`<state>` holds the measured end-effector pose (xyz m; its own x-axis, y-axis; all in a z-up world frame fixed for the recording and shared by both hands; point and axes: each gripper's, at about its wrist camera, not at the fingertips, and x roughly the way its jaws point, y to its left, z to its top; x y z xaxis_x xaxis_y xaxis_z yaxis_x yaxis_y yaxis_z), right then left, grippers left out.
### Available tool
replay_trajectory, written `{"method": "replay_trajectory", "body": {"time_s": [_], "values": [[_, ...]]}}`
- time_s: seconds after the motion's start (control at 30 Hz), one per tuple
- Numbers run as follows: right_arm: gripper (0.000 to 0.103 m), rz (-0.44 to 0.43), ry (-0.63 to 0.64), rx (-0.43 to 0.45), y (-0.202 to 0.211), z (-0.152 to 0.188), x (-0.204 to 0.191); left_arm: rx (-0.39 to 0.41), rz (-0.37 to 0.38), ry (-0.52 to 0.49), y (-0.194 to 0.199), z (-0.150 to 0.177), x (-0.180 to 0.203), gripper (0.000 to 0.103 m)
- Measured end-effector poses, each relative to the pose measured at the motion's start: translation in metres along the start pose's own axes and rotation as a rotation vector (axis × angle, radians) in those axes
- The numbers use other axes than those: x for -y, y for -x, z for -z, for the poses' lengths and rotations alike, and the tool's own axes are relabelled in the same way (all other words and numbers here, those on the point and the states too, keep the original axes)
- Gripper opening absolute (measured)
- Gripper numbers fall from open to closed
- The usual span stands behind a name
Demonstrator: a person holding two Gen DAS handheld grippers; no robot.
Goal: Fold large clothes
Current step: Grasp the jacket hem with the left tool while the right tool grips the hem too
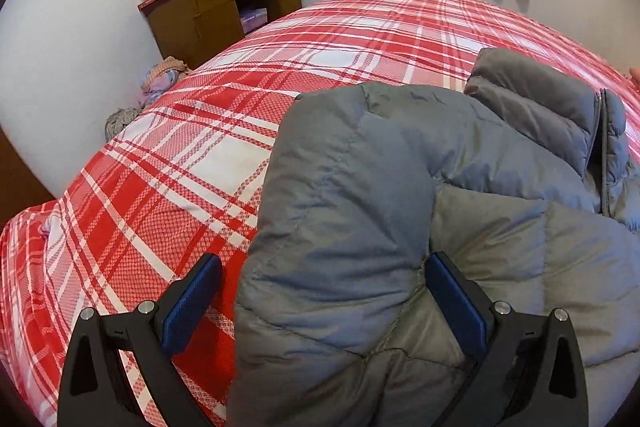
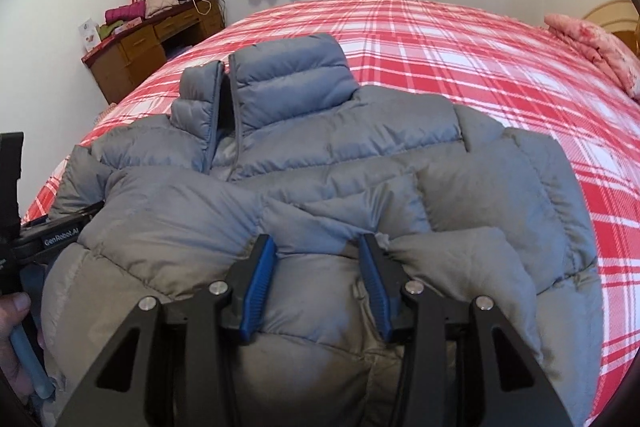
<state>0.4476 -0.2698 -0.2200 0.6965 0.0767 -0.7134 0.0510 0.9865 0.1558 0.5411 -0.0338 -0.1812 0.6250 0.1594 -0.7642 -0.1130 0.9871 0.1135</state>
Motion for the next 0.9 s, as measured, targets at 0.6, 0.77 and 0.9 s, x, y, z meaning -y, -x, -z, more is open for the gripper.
{"method": "replay_trajectory", "body": {"time_s": [0.6,0.77,0.9], "values": [[0.048,0.038,0.033,-0.005,-0.004,0.001,-0.005,0.015,-0.034,-0.025,0.0,0.003,0.004,0.102],[0.051,0.031,0.063,-0.037,-0.005,-0.002,-0.006,-0.024,-0.01,-0.049,-0.001,-0.005,0.002,0.102],[0.073,-0.06,0.059,-0.095,0.009,-0.016,0.001,-0.016,-0.003,-0.061,0.025,-0.034,-0.01,0.102]]}}
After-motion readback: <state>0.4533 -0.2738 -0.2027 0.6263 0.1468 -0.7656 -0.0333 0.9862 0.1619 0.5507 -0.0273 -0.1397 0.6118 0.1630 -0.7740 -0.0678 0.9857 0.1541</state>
